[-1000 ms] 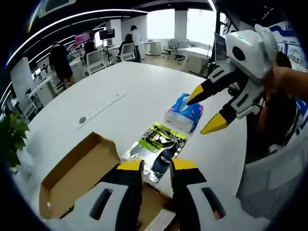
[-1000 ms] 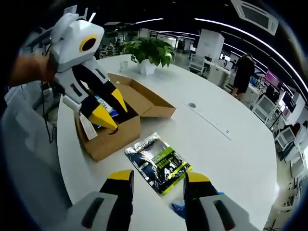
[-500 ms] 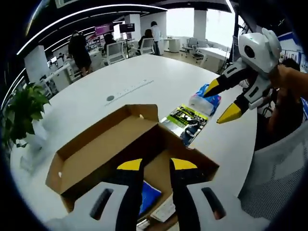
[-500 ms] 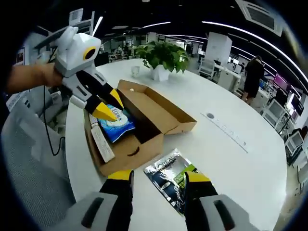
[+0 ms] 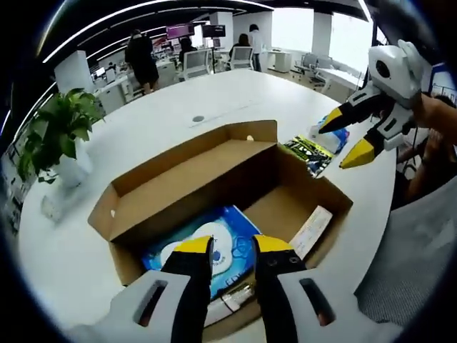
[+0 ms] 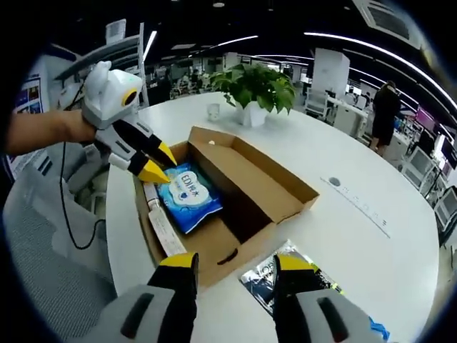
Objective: Operate the shoe box by opening the lid, removing the specified soft item, and placing it in the target area until the item is outside and the box remains undamaged.
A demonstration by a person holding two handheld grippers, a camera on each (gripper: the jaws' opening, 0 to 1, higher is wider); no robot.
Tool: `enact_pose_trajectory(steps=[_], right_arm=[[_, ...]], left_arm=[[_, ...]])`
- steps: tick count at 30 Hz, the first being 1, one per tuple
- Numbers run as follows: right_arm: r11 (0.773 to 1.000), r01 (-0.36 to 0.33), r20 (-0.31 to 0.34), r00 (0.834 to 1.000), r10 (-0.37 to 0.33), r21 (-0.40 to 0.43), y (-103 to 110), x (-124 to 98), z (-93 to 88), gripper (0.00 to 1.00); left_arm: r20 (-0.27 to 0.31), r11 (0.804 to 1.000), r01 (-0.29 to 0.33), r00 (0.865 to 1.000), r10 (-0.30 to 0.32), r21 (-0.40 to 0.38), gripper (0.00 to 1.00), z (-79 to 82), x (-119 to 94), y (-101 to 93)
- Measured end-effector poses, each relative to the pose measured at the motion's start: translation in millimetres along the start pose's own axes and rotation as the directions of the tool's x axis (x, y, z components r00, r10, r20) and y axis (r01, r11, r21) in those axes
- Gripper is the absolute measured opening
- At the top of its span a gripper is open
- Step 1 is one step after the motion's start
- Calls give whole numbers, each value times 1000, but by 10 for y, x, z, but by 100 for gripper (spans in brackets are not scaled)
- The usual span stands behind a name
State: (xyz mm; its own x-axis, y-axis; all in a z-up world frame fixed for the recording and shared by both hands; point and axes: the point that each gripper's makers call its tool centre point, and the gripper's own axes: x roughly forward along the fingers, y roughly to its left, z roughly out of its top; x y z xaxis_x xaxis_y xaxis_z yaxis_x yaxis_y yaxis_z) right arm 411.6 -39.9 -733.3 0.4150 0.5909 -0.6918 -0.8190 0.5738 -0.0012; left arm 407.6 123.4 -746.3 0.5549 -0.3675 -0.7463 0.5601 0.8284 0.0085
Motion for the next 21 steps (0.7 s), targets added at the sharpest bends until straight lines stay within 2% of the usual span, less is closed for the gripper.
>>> enact_pose_trajectory(steps=[9, 13, 21], right_arm=[[999, -23, 12, 1000, 23, 26, 171, 188, 110, 39], [999, -28, 7, 1000, 28, 45, 232, 279, 133, 38], [996, -35, -12, 999, 36, 78, 293, 454, 158, 36]], left_arm=[[-34, 998, -55, 998, 53, -39, 21, -261, -131, 304], [-62, 996, -81, 995, 79, -27, 21, -369, -137, 419], [-119, 991, -106, 988, 96, -86, 22, -521, -94, 571]])
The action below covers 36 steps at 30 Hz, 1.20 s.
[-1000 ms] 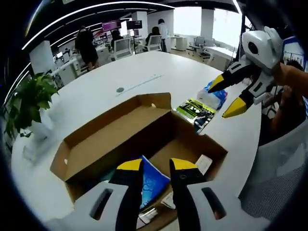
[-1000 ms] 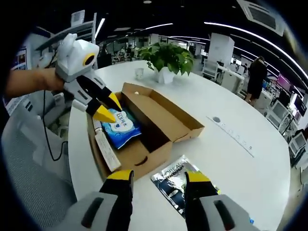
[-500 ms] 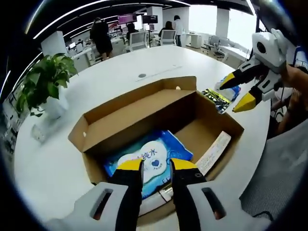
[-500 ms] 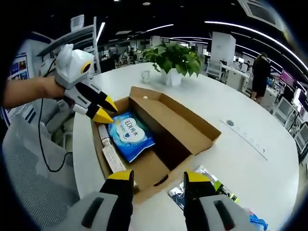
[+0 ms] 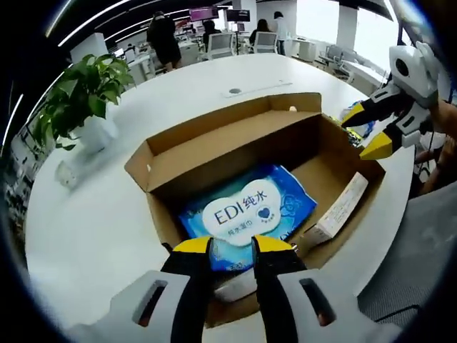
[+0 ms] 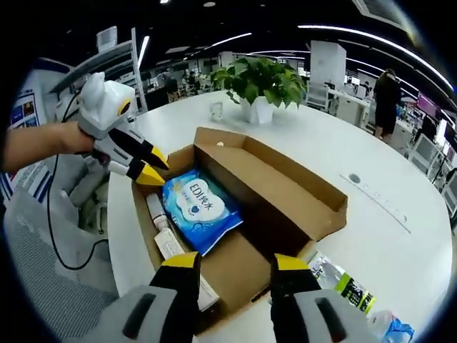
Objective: Operate the shoe box by opening the lid, removing the specified soft item, and placing it in the target area until the item is outside and the box remains undamaged.
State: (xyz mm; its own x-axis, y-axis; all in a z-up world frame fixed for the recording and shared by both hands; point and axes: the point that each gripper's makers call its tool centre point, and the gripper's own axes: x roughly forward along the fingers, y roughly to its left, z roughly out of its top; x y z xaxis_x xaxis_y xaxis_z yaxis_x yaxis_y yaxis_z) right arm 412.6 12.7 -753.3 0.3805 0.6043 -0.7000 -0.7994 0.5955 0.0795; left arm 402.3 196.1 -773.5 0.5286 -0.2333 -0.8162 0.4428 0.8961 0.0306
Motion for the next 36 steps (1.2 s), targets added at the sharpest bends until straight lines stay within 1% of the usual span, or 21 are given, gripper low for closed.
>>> enact_pose_trajectory(steps=[4, 6, 9, 11, 14, 17, 21, 24, 28, 31, 33, 36], right_arm=[[1000, 2, -1, 1000, -2, 31, 35, 96, 52, 36], [999, -8, 0, 1000, 8, 52, 68, 159, 69, 36], [998, -25, -12, 1000, 26, 64, 128, 270, 61, 36], [996, -36, -26, 999, 39, 78, 166, 352, 32, 35], [994, -44, -39, 998, 48, 97, 194, 461, 9, 35], [993, -49, -50, 997, 54, 110, 209, 584, -3, 31], [989, -41, -72, 996, 52, 141, 203, 722, -45, 27], [986, -39, -78, 996, 53, 164, 210, 810, -47, 24], [981, -33, -105, 993, 54, 191, 225, 930, -69, 22], [980, -24, -107, 993, 46, 198, 224, 988, -54, 22], [976, -28, -124, 991, 56, 216, 245, 1037, -77, 22], [977, -16, -157, 986, 50, 212, 249, 1105, -144, 22]], left_arm=[[-16, 1000, -14, 1000, 13, -15, 24, -26, 35, 42], [-33, 1000, -15, 999, 14, -24, 24, -53, 33, 17], [-47, 1000, -14, 999, 13, -20, 24, -74, 104, 26], [-48, 1000, -14, 999, 13, -18, 24, -84, 99, 17], [-46, 1000, -12, 999, 11, -27, 24, -108, 78, 19], [-41, 999, -11, 999, 10, -31, 24, -118, 45, 26], [-29, 999, -8, 1000, 7, -33, 24, -100, 9, 18], [-20, 999, -8, 1000, 7, -37, 24, -75, -6, 26], [-10, 999, -8, 1000, 7, -44, 24, -55, -5, 54], [-7, 999, -11, 1000, 10, -45, 24, -53, -5, 80], [-6, 999, -13, 1000, 13, -43, 24, -56, 6, 116], [-6, 999, -14, 1000, 14, -48, 24, -74, 14, 140]])
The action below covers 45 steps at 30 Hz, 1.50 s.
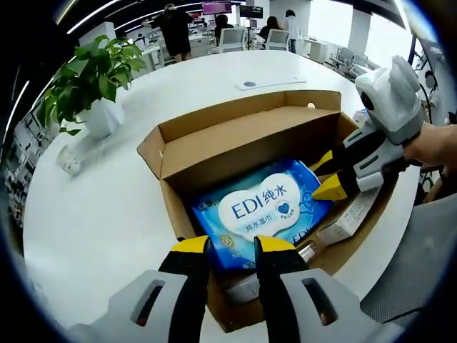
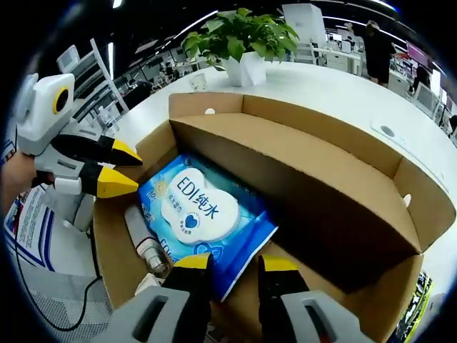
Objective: Operate the shoe box by opening the lid, removing the specified soft item, and placing it in the target area until the item is outside and the box remains undamaged.
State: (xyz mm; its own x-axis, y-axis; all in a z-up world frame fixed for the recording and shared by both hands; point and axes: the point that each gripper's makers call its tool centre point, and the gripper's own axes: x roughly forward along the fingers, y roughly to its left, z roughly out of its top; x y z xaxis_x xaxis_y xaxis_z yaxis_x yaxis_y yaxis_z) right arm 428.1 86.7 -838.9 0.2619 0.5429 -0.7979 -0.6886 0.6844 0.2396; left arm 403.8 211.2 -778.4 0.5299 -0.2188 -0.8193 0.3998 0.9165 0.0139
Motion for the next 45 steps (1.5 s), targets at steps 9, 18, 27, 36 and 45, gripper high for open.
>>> enact_pose_trajectory(steps=[9, 18, 27, 36, 45], right_arm=[[1000, 15, 18, 1000, -15, 22, -18, 30, 42, 9], [1000, 21, 41, 999, -22, 18, -45, -71, 49, 0], [998, 35, 37, 999, -37, 45, -147, -164, -25, 0], [999, 39, 38, 998, -40, 32, -130, -214, -41, 0], [998, 48, 41, 998, -50, 46, -149, -233, -41, 0]], left_arm=[[5, 1000, -1, 1000, 1, 5, 23, 15, 24, 32], [8, 1000, 0, 1000, 0, 5, 22, 31, 59, 72], [-27, 999, 22, 999, -21, 27, 22, 22, 163, -31], [-67, 999, 34, 997, -33, 9, 22, -83, 365, -44], [-74, 999, 12, 997, -9, 32, 14, -61, 415, 1]])
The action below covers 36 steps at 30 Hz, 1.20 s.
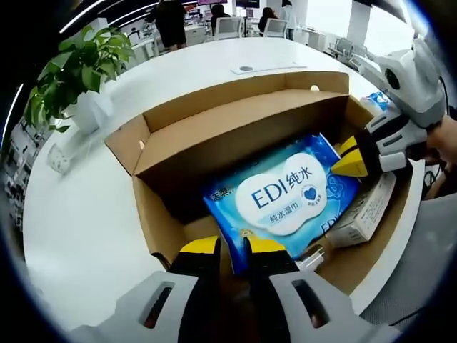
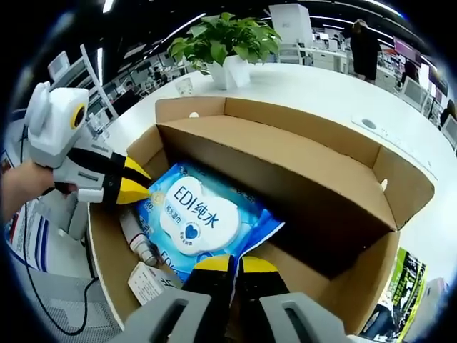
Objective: Operate the shoe box by opening the lid, removing the specified soft item, and placing it in the target area until the item is outside and the box remains undamaged.
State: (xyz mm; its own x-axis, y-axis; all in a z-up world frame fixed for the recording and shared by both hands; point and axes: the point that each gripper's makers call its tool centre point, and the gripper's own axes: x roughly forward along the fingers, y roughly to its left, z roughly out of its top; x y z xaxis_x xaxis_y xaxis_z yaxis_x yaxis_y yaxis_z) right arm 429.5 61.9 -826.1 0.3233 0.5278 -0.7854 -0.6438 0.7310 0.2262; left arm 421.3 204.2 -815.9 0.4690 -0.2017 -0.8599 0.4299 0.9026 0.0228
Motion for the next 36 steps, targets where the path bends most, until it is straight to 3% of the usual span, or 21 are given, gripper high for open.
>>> enact_pose_trajectory(steps=[5, 17, 22, 28, 36], right_arm=[[1000, -2, 5, 1000, 2, -2, -1, 1, 13, 0], [1000, -8, 11, 1000, 8, 27, -15, -28, 11, 0], [999, -15, 15, 1000, 14, 49, -1, -35, 16, 0], [998, -21, 25, 999, 20, 52, 15, -61, 14, 0], [999, -17, 57, 998, 15, 28, 11, -109, 58, 0]], left_arm=[[9, 1000, -3, 1000, 2, 11, 13, 41, -5, -17], [-37, 1000, 11, 999, -12, -18, 12, -29, 145, -87], [-41, 1000, 3, 999, -4, -28, 7, -20, 163, -78], [-19, 1000, -4, 1000, 4, -28, 1, 0, 156, -79], [29, 999, -4, 1000, 5, -33, 0, 6, 83, -94]])
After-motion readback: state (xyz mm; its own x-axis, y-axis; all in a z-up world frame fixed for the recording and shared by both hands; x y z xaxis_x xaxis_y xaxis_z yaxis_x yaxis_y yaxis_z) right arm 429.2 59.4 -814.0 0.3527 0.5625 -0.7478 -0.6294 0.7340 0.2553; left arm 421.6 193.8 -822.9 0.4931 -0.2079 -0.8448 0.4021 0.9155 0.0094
